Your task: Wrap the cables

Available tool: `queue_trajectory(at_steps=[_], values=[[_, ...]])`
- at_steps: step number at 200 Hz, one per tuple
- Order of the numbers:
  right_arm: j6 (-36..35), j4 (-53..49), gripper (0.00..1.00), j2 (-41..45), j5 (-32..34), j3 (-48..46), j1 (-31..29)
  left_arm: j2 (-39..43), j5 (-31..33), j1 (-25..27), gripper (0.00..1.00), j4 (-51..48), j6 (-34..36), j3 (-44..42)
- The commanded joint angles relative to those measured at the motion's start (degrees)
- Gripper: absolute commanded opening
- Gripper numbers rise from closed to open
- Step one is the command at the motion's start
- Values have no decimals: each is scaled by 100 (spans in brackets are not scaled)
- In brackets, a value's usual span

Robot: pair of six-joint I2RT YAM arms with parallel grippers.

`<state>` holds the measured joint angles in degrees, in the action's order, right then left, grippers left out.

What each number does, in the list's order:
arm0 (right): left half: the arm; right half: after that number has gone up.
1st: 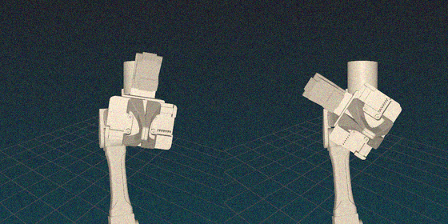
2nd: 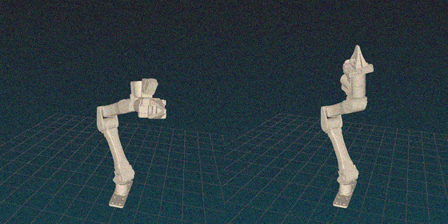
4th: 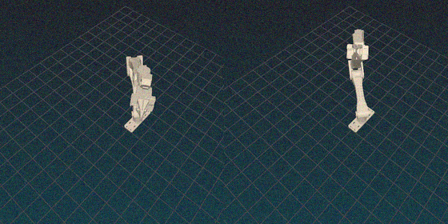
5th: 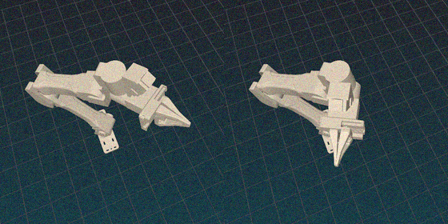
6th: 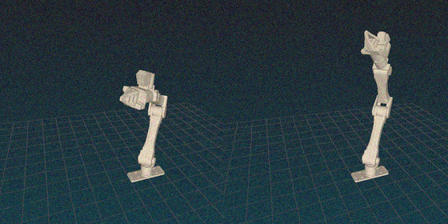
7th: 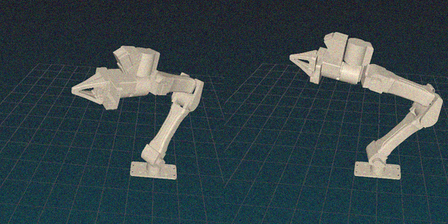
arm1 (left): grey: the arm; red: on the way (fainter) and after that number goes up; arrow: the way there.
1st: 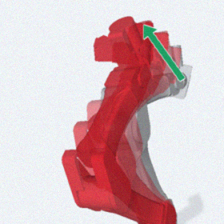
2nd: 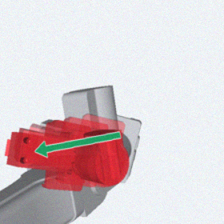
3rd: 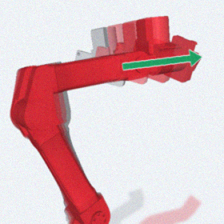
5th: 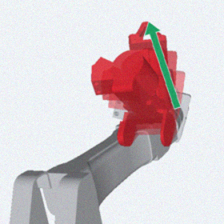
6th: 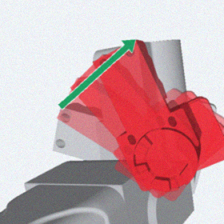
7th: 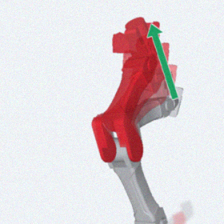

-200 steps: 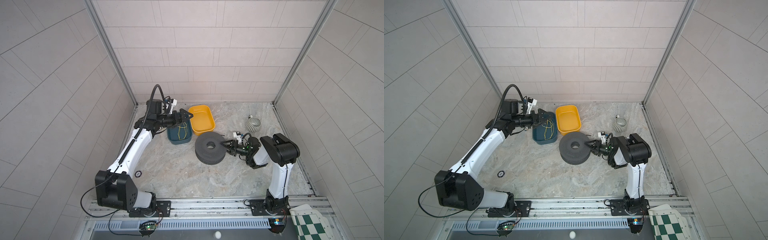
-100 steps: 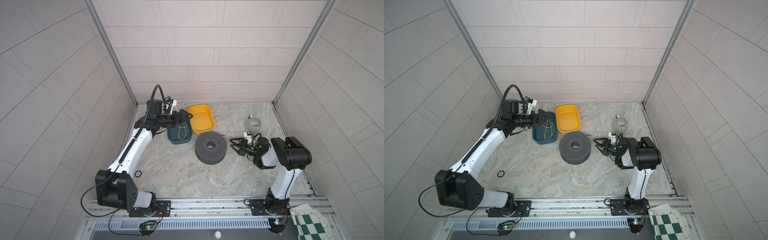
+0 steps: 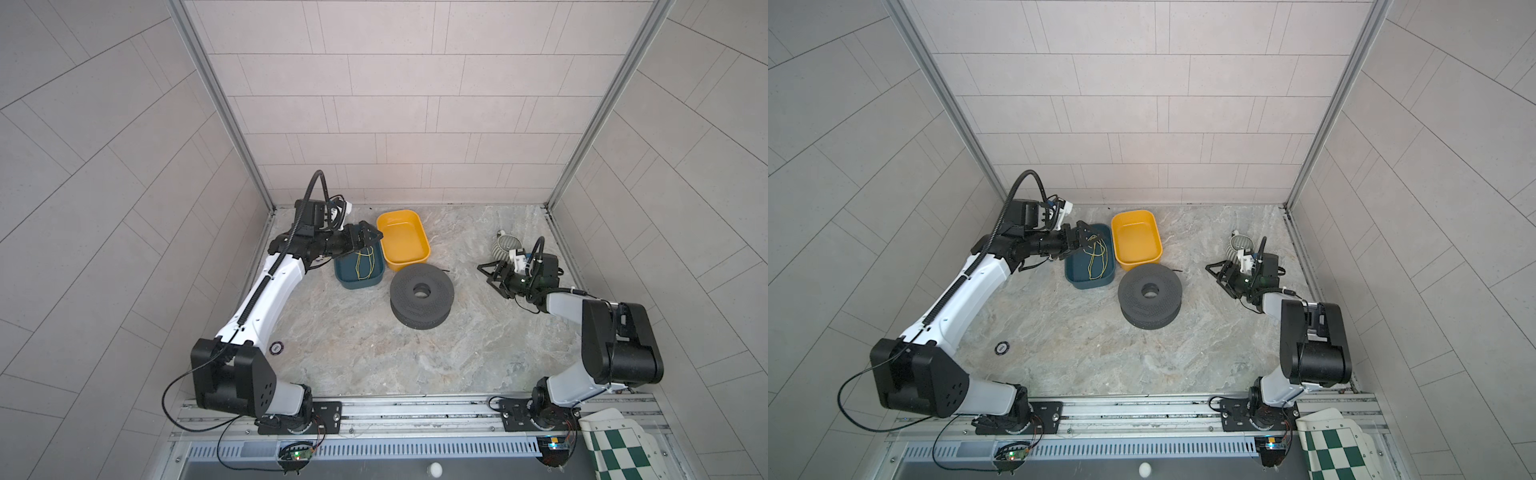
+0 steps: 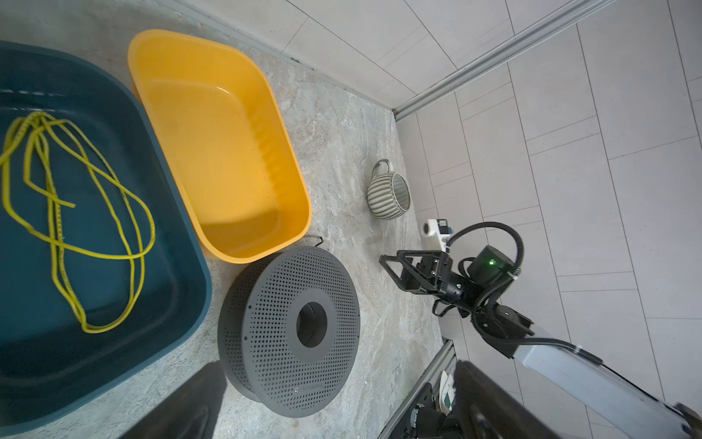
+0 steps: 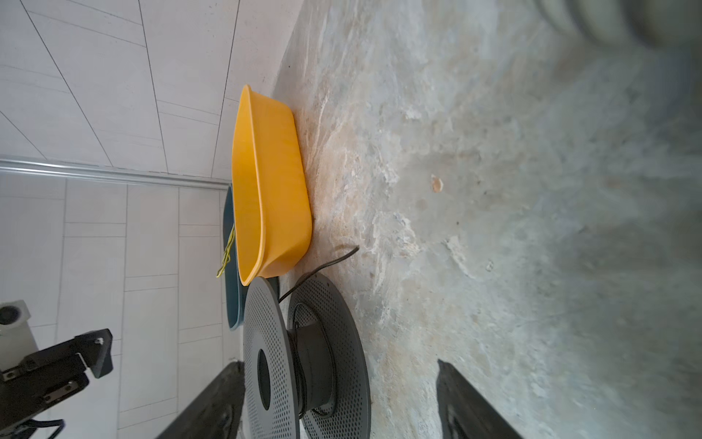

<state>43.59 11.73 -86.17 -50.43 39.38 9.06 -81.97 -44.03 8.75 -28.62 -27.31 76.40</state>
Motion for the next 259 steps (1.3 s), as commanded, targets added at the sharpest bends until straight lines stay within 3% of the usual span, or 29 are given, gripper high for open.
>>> queue_trajectory(at_steps=[1,36,83,100,147,186,214,259], values=[[-828,-1515,79,310,599,325,8,-41,353,-17,100,-166,201,266],[-1483,-3253,81,871,1890,1200,-115,19,979,-49,100,-209,528,232],[-1855,-3700,85,1807,2838,1628,-123,106,2218,-226,100,-258,1091,90],[-1846,-3620,99,2108,3226,1646,-124,-6,2426,-382,100,-258,1216,59],[-2359,-3146,99,2846,4397,1523,-300,-180,3369,-596,100,-268,1928,-96],[-2920,-2608,100,2946,4683,1167,-370,160,3635,-612,100,1675,2525,-1691],[-3252,-1083,100,3195,4741,-84,-493,452,4359,-644,100,3731,2567,-3309],[-3821,262,100,2981,5226,-1320,-657,210,4860,-679,100,6037,2632,-4734]])
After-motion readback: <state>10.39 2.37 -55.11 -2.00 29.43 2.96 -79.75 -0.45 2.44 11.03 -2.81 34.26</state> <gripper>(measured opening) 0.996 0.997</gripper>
